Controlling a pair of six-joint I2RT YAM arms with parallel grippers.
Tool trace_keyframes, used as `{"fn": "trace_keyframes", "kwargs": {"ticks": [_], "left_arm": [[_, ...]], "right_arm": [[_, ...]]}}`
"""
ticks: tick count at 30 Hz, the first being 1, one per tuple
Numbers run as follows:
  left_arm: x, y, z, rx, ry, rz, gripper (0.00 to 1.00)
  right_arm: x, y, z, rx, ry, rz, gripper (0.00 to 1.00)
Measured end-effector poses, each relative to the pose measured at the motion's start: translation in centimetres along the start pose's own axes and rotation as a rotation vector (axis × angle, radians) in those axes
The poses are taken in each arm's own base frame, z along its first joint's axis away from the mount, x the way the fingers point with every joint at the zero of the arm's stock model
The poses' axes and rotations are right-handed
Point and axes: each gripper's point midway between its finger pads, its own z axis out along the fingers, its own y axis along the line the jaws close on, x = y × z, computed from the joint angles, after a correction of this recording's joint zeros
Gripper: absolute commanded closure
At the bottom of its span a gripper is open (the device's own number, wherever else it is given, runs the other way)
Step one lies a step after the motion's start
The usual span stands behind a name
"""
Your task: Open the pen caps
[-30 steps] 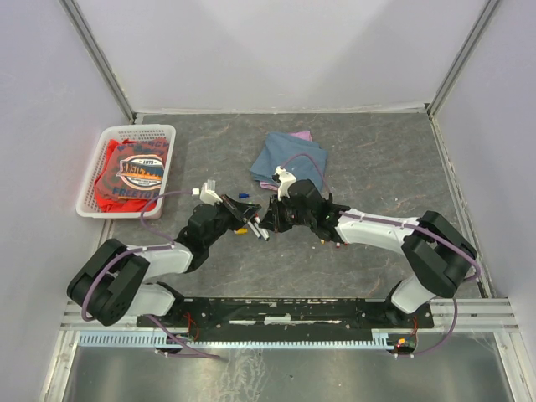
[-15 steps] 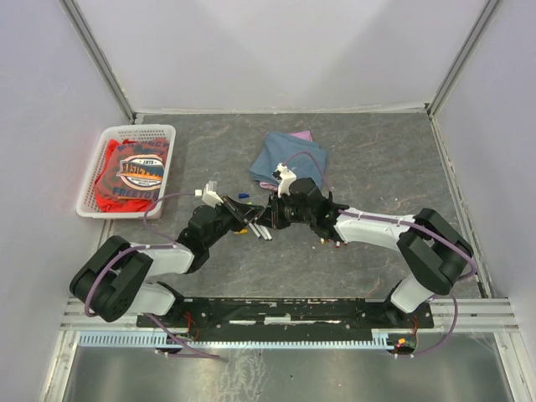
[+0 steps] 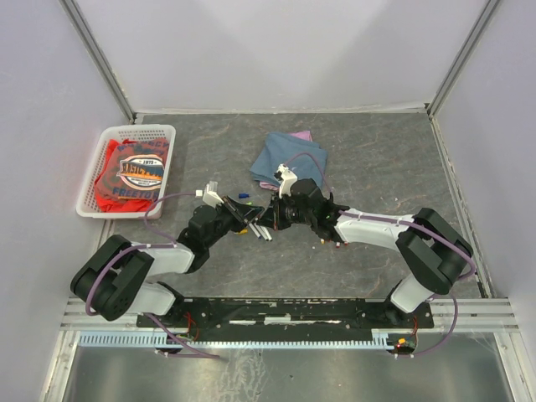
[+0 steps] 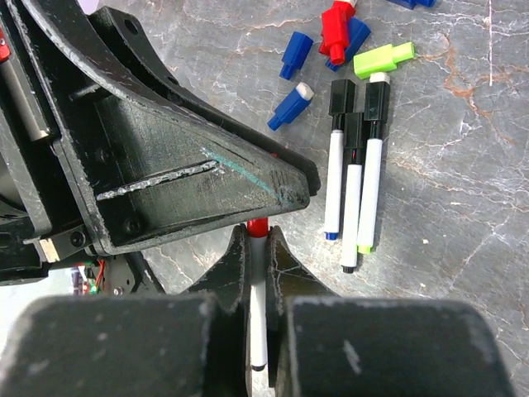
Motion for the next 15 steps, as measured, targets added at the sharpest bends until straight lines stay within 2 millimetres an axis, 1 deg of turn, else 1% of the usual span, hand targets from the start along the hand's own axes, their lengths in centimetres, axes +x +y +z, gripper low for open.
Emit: {"fn": "trace_keyframes", "kwargs": {"ticks": [3,7,11,15], "left_arm": [[0.0,0.2,0.1,-0.017,0.001,-0.001,0.97],[-0.3,0.5,0.8,-0.070,-0.002,0.006,0.97],[-1.3,0.4,2.1,-0.136,-0.022,0.044,0.97],[-2.1,0.3,3.8,-0.199,-0.034,0.085,0.97]], "right_arm": [[0.1,-0.2,0.0,0.010,0.003,-0.005,0.99],[-0.2,-1.1,0.0,0.054,-0.012,-0.028,0.99],[-1.3,-1.9,0.3,0.118,-0.055,-0.072,0.99],[-2.5,-2.9,0.5,0.207,-0.108,-0.124,0.99]]}}
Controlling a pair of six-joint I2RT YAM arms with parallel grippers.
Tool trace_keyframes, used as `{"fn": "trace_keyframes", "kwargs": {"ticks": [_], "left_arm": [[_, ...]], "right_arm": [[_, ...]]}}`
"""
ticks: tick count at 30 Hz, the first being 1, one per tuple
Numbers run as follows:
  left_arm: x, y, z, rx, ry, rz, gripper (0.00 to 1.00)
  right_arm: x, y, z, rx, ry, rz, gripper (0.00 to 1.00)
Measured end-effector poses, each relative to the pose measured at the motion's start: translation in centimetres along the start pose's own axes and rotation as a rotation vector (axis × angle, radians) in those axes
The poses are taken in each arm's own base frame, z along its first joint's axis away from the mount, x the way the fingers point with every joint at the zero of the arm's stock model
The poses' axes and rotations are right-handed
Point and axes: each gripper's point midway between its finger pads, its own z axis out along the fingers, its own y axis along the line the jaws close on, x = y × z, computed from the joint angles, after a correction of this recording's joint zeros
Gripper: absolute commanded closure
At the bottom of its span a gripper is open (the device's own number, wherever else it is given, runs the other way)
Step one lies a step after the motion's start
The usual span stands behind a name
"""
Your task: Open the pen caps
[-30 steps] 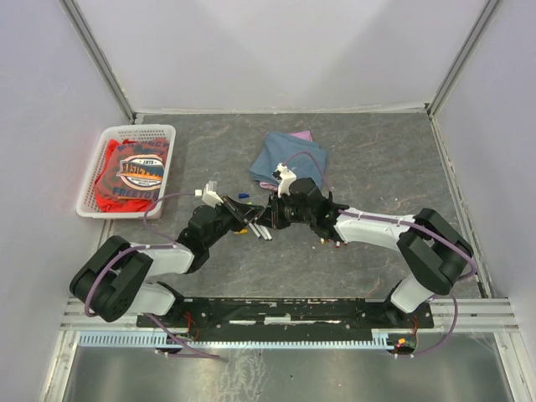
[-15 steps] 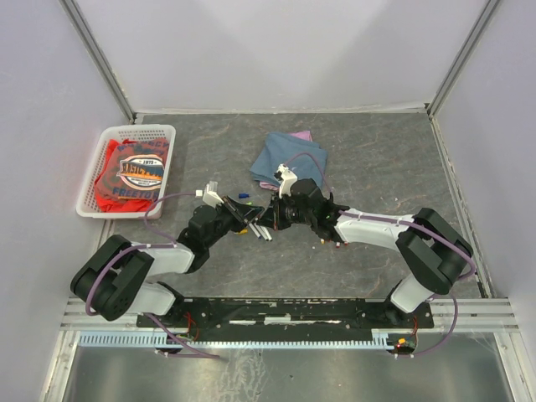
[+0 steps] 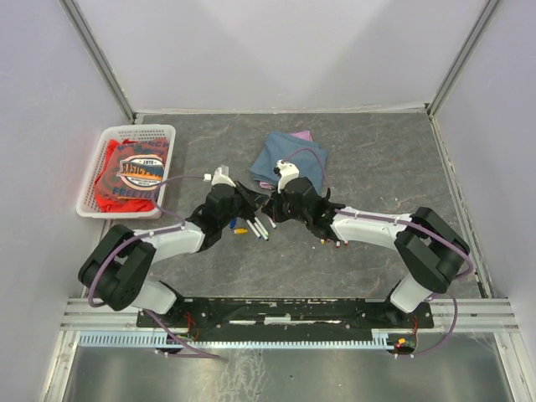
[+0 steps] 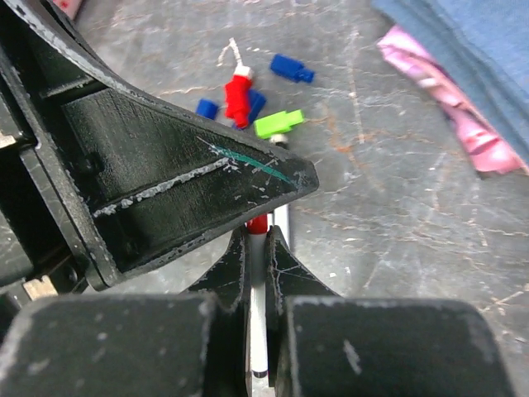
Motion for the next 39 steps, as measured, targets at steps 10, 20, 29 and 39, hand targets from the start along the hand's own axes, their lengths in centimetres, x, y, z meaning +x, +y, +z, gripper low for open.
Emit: {"fn": "trace_keyframes", "kwargs": {"ticks": [10,20,29,39], "left_arm": [[0.6,0.1,1.7,-0.011,0.021,0.048,0.97],[-0.1,-1.4,0.6,0.243,0.032,0.033,0.97],[-5.2,0.4,1.3,0.245,-0.103,-0.013,0.97],[-5.9,5.5,-0.2,-0.074,-0.136,0.068,0.97]], "right_arm": [[0.2,-1.8,0.4,0.072,-0.038,-0.025,0.99],[0.6,-0.8,-1.8,-0.216,-0.051,0.183,0.99],[3.6,-2.5,-2.9,-0.135,0.062,0.185,0.99],[3.6,-8.4,-4.2,0.231,0.083,0.153,0.99]]}}
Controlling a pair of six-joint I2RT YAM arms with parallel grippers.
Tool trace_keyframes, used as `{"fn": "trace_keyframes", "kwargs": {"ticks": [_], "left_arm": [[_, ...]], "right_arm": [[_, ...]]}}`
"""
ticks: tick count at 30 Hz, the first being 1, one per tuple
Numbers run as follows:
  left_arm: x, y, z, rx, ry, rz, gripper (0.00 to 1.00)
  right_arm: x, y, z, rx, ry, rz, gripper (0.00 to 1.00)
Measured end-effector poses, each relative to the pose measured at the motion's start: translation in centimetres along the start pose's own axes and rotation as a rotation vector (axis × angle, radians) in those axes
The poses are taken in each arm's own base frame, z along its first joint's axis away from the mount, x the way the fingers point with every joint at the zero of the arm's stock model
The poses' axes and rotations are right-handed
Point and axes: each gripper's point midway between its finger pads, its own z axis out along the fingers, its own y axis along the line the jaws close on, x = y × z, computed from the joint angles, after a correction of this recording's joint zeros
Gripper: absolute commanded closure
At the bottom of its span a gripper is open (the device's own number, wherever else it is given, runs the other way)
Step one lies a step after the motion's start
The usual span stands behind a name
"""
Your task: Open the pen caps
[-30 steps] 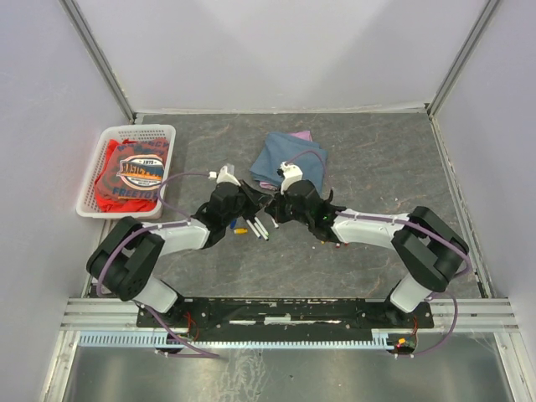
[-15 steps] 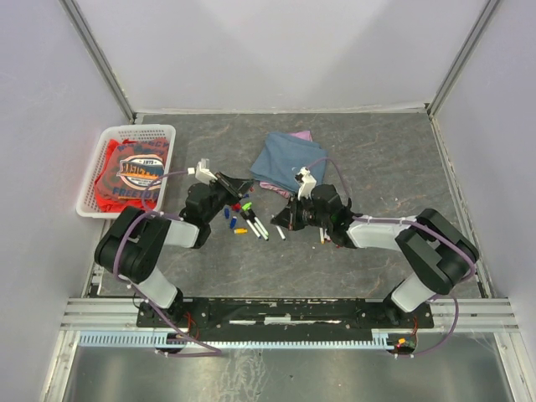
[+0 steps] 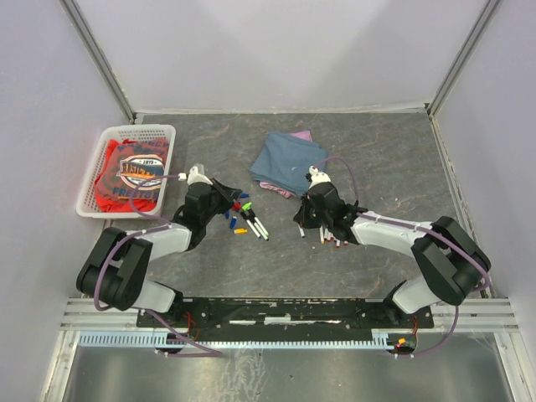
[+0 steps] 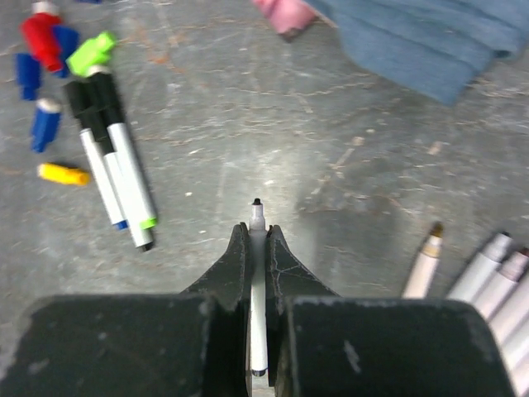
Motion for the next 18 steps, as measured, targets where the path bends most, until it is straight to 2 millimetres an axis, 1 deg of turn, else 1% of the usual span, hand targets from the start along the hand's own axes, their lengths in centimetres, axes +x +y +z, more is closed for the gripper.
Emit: {"fn": "trace_keyframes", "kwargs": {"ticks": [5,10,15,18], "left_arm": [[0.0,3.1,-1.1,-0.153,-0.008,0.092,0.97],[0.2,4.8,-2.0,-0.225,-0.013,0.158,0.97],[1.0,6.4,-2.7,-0.279,0.007,0.201,0.95],[1.4,6.8,-3.0,-0.292,0.018,0.213,0.93]], "right_arm": [[0.5,-2.9,0.3,0.156,0.013,-0.009,0.99],[1.2,-5.0,0.3,0.261,0.032,-0.023,0.97],[1.4,-6.3,0.1,0.329,0.036,-0.029,0.94],[1.5,-6.8,-0.1,0.356,0.034,-0.028,0.92]]}}
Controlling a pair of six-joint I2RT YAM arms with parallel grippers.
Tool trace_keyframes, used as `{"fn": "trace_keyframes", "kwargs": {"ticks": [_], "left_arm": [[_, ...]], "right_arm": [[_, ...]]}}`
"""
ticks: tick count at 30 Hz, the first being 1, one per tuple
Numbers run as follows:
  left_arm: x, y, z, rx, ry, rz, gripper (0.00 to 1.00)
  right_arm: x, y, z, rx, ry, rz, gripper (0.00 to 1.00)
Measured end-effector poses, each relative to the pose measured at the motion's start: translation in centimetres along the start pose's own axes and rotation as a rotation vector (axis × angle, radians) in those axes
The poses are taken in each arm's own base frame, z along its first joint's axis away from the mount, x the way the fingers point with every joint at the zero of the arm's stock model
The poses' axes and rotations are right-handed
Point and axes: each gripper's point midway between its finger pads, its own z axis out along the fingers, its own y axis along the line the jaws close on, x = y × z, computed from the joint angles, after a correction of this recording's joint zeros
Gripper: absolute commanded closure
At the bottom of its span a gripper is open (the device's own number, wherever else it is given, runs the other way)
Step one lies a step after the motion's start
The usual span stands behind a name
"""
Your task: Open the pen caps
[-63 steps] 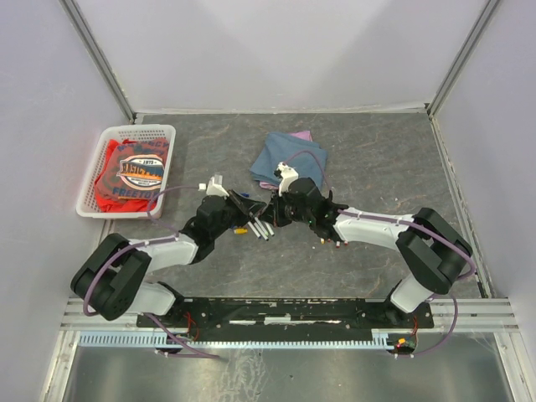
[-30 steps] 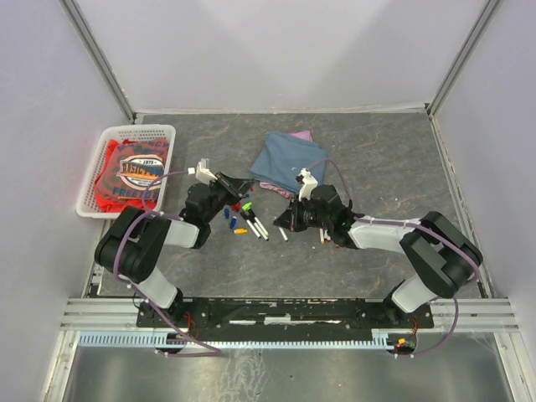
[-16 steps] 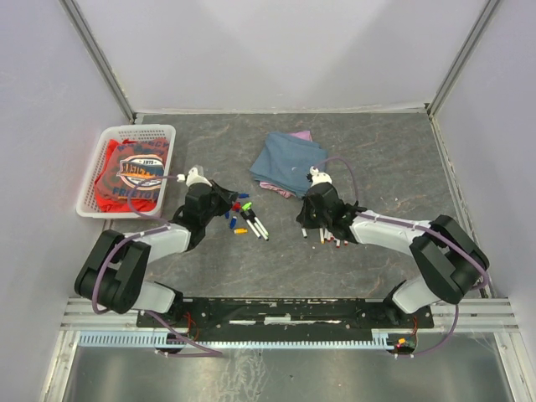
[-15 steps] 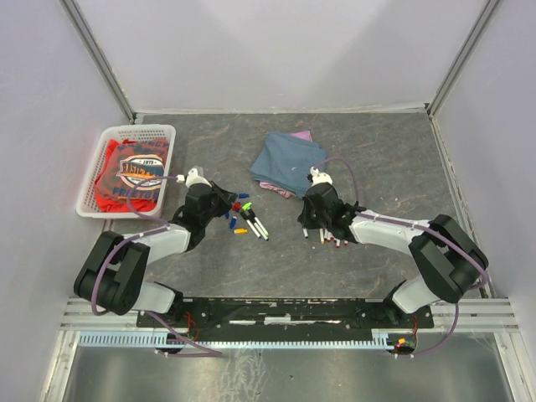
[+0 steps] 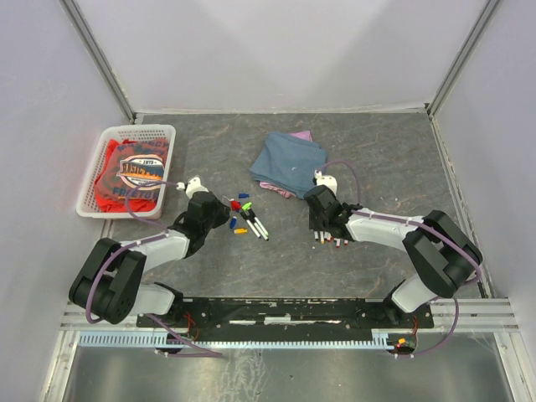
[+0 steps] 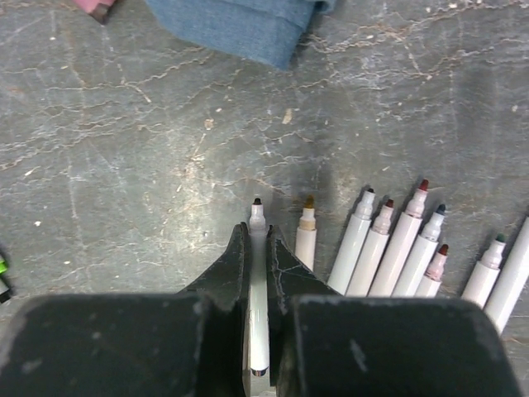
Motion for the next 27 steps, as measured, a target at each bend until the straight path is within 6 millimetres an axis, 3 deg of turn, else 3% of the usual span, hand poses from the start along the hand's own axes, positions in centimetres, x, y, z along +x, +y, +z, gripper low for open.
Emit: {"fn": "trace_keyframes", "kwargs": {"ticks": [27], "left_arm": [[1.2,0.6,-0.3,-0.017,0.017,0.035,0.68]], "right_arm": [[0.5,-2.2,0.3,0.124,0.009,-0.005,0.73]]}}
